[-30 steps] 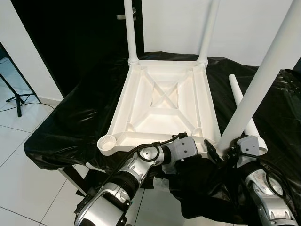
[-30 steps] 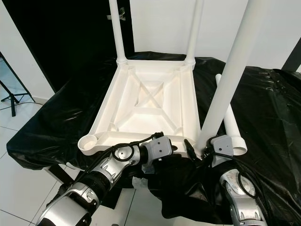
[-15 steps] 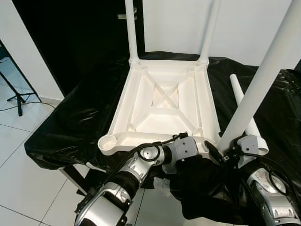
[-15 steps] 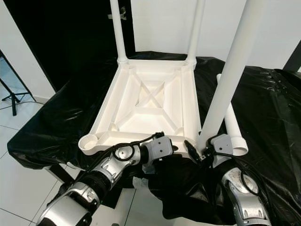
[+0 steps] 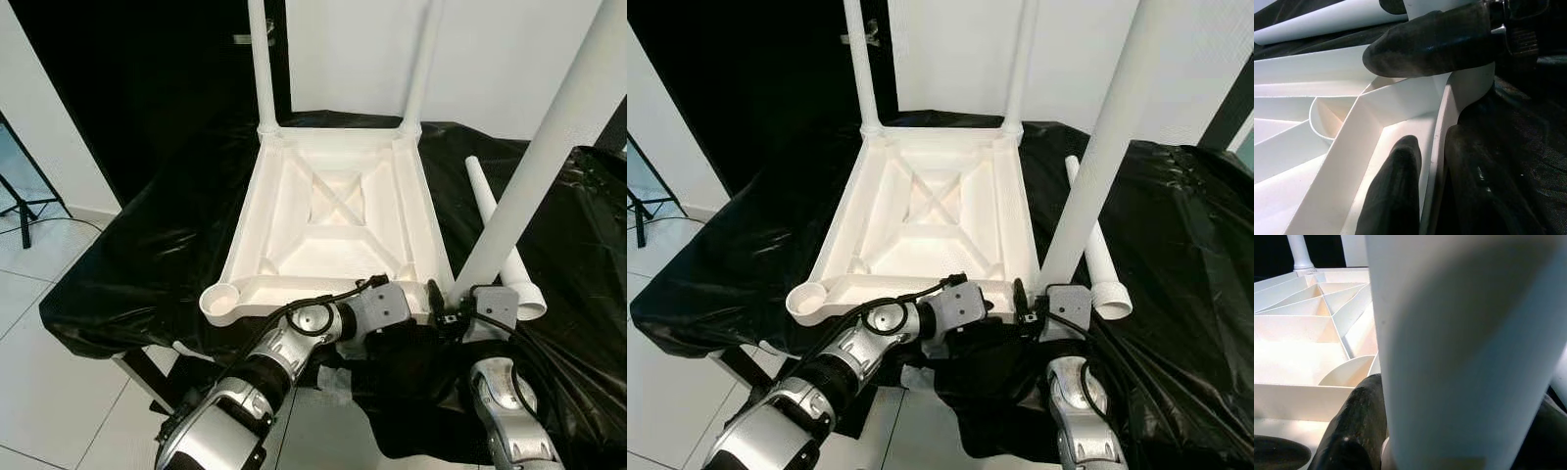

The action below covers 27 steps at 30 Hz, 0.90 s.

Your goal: Building children table

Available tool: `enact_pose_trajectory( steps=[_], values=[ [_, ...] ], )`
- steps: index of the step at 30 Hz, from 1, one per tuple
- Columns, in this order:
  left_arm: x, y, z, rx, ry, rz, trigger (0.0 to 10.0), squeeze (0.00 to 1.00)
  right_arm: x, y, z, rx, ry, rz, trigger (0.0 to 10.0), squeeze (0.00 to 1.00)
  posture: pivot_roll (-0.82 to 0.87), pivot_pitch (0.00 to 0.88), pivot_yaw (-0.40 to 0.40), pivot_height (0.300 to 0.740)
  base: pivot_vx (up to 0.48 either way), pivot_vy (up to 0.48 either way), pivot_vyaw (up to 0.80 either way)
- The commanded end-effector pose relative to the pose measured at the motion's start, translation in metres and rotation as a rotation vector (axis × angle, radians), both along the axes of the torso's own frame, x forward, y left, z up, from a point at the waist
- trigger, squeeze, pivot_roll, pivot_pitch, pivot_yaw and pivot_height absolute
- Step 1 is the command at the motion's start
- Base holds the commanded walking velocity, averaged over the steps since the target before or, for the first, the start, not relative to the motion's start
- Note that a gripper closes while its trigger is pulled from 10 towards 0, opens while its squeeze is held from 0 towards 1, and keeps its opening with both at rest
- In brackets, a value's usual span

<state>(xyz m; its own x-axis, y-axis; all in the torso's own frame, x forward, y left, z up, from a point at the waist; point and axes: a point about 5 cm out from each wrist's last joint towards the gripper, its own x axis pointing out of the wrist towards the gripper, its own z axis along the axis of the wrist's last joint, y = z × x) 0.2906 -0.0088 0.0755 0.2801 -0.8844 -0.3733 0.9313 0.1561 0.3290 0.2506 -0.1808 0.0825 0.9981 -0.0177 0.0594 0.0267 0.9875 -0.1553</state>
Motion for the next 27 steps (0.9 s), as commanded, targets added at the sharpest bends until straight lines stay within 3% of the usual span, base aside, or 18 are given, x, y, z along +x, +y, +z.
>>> enact_pose_trajectory(
  steps=[1, 2, 7, 8, 9, 10, 12, 14, 15, 16, 17, 23, 24, 25, 27],
  values=[
    [-0.016, 0.013, -0.038, 0.129, 0.131, 0.013, 10.0, 0.0, -0.004, -0.013, -0.015, -0.02, 0.081, -0.08, 10.0, 0.0, 0.17, 0.0, 0.009, 0.74, 0.0, 0.0, 0.0],
    [-0.017, 0.013, -0.038, 0.129, 0.132, 0.012, 10.0, 0.0, -0.004, -0.011, -0.013, -0.013, 0.077, -0.066, 10.0, 1.0, 0.16, 0.0, 0.012, 0.74, 0.0, 0.0, 0.0],
    [-0.018, 0.012, -0.039, 0.118, 0.129, 0.012, 10.0, 0.0, -0.007, -0.013, -0.009, 0.0, 0.079, -0.043, 10.0, 1.0, 0.15, 0.0, 0.013, 0.74, 0.0, 0.0, 0.0],
    [-0.017, 0.01, -0.035, 0.083, 0.133, 0.029, 10.0, 0.0, -0.008, -0.014, -0.009, -0.001, 0.09, -0.039, 10.0, 0.28, 0.15, 0.0, 0.014, 0.74, 0.0, 0.0, 0.0],
    [-0.015, 0.005, -0.028, 0.018, 0.138, 0.029, 10.0, 0.0, -0.011, -0.017, -0.008, -0.006, 0.092, -0.042, 10.0, 0.0, 0.14, 0.0, 0.015, 0.74, 0.0, 0.0, 0.0],
    [-0.015, 0.005, -0.028, 0.018, 0.138, 0.029, 10.0, 0.0, -0.011, -0.017, -0.008, -0.006, 0.092, -0.042, 10.0, 0.0, 0.14, 0.0, 0.015, 0.74, 0.0, 0.0, 0.0],
    [-0.012, -0.003, -0.015, -0.089, 0.146, 0.03, 10.0, 0.0, -0.019, -0.023, -0.006, -0.025, 0.087, -0.066, 10.0, 0.0, 0.13, 0.0, 0.019, 0.74, 0.0, 0.0, 0.0],
    [-0.011, -0.005, -0.011, -0.116, 0.149, 0.027, 10.0, 0.0, -0.021, -0.025, -0.005, -0.032, 0.083, -0.076, 10.0, 0.0, 0.13, 0.0, 0.019, 0.74, 0.0, 0.0, 0.0],
    [-0.011, -0.007, -0.007, -0.146, 0.148, 0.017, 10.0, 0.78, -0.024, -0.026, -0.005, -0.04, 0.09, -0.072, 10.0, 0.0, 0.12, 0.0, 0.023, 0.74, 0.0, 0.0, 0.0],
    [-0.011, -0.007, -0.007, -0.146, 0.148, 0.017, 10.0, 0.78, -0.024, -0.026, -0.005, -0.04, 0.09, -0.072, 10.0, 0.0, 0.12, 0.0, 0.023, 0.74, 0.0, 0.0, 0.0],
    [-0.012, -0.008, -0.003, -0.192, 0.16, 0.003, 10.0, 1.0, -0.028, -0.027, -0.004, -0.034, 0.102, -0.061, 10.0, 0.0, 0.12, 0.0, 0.026, 0.74, 0.0, 0.0, 0.0],
    [-0.011, -0.008, 0.008, -0.295, 0.131, -0.004, 10.0, 1.0, -0.039, -0.035, 0.002, -0.012, 0.137, -0.009, 10.0, 0.0, 0.11, 0.0, 0.024, 0.74, 0.0, 0.0, 0.0],
    [-0.01, -0.008, 0.011, -0.311, 0.116, 0.005, 10.0, 0.7, -0.041, -0.037, 0.004, -0.014, 0.139, -0.006, 10.0, 0.0, 0.11, 0.0, 0.023, 0.74, 0.0, 0.0, 0.0],
    [-0.01, -0.009, 0.016, -0.357, 0.127, 0.003, 10.0, 0.0, -0.042, -0.04, 0.005, -0.015, 0.142, -0.003, 10.0, 0.0, 0.11, 0.0, 0.022, 0.74, 0.0, 0.0, 0.0],
    [-0.01, -0.009, 0.016, -0.357, 0.127, 0.003, 10.0, 0.0, -0.042, -0.04, 0.005, -0.015, 0.142, -0.003, 10.0, 0.0, 0.11, 0.0, 0.022, 0.74, 0.0, 0.0, 0.0]
  ],
)
